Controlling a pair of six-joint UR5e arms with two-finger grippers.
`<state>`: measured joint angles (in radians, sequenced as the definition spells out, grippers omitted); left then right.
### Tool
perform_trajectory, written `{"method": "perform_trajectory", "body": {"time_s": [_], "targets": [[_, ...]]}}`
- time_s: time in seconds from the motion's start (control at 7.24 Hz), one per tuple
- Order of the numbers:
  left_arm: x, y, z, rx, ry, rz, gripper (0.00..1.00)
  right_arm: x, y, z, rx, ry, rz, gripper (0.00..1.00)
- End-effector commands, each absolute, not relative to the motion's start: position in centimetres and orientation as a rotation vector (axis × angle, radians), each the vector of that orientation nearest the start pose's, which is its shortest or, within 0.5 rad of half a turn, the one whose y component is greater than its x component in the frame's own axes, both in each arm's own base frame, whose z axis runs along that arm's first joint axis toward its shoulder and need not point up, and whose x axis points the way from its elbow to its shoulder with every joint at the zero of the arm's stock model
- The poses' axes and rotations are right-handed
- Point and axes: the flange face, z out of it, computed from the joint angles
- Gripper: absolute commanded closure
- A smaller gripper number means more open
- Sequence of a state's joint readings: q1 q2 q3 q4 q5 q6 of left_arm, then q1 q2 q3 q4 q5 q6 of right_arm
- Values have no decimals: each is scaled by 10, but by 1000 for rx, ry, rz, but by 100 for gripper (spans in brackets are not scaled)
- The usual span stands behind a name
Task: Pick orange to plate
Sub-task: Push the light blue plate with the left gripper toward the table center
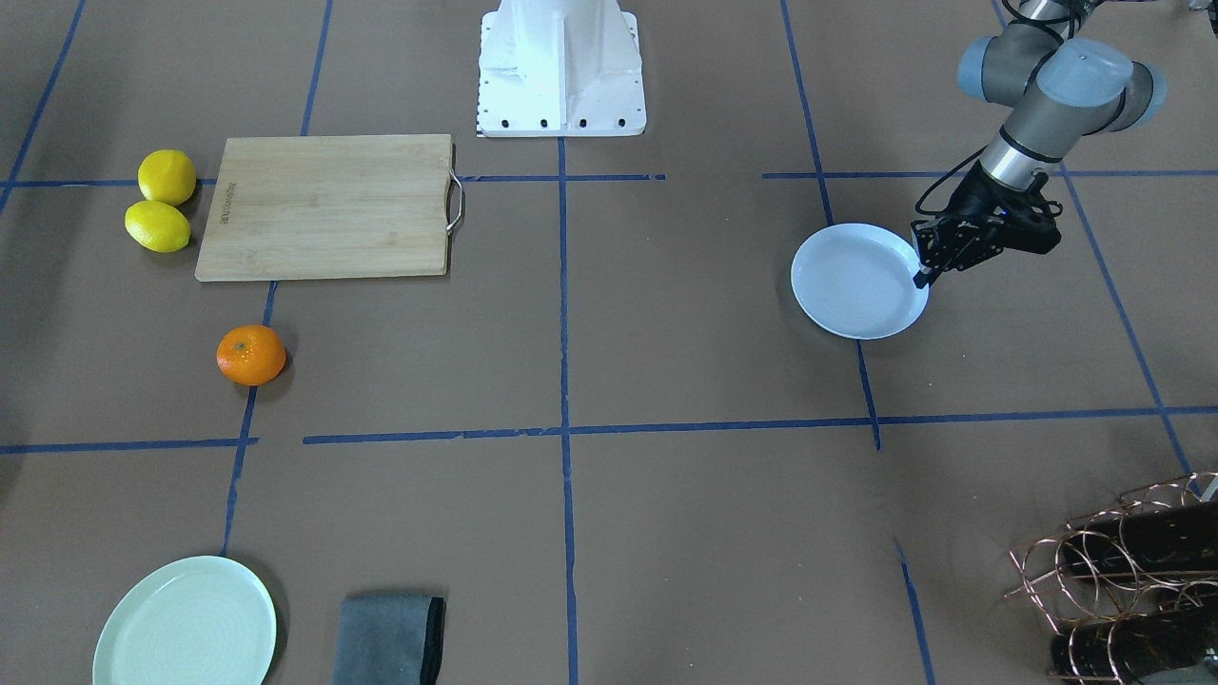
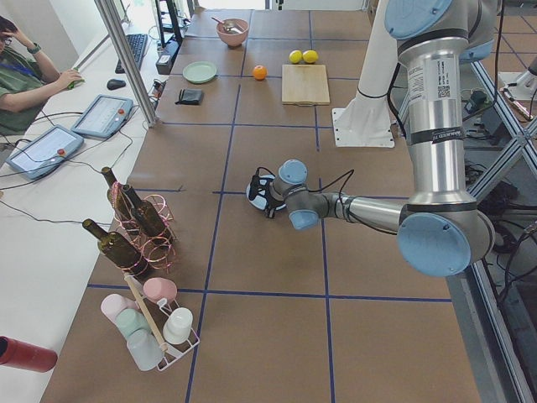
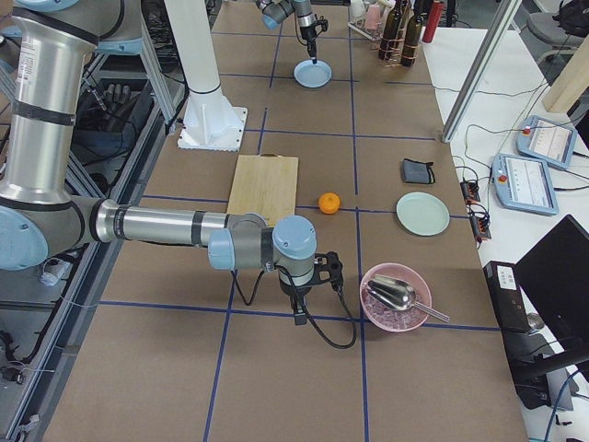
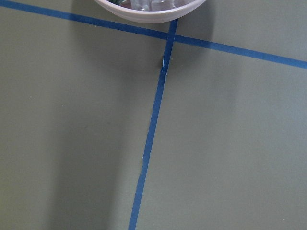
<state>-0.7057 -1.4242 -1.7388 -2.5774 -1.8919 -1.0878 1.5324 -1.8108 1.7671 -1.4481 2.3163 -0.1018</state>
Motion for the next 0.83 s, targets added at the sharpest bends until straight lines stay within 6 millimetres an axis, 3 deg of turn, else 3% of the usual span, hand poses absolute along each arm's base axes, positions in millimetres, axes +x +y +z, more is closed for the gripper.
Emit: {"method": "perform_trajectory", "body": {"time_s": [0.0, 0.28, 0.41, 0.55, 0.69], "targets": [[302, -384, 500, 340, 1080, -6, 100, 51, -398, 658, 98, -743, -162, 0], [356, -428, 433, 337, 1115, -34, 100, 51, -398, 658, 97, -743, -162, 0], [391, -457, 380, 317, 1103, -58, 100, 51, -397, 660, 94, -743, -160, 0], [434, -481, 340, 281, 1120, -100, 100, 51, -397, 660, 93, -743, -159, 0], [503, -479, 309, 222, 1142, -139, 100, 50, -397, 659, 93, -745, -159, 0]]}}
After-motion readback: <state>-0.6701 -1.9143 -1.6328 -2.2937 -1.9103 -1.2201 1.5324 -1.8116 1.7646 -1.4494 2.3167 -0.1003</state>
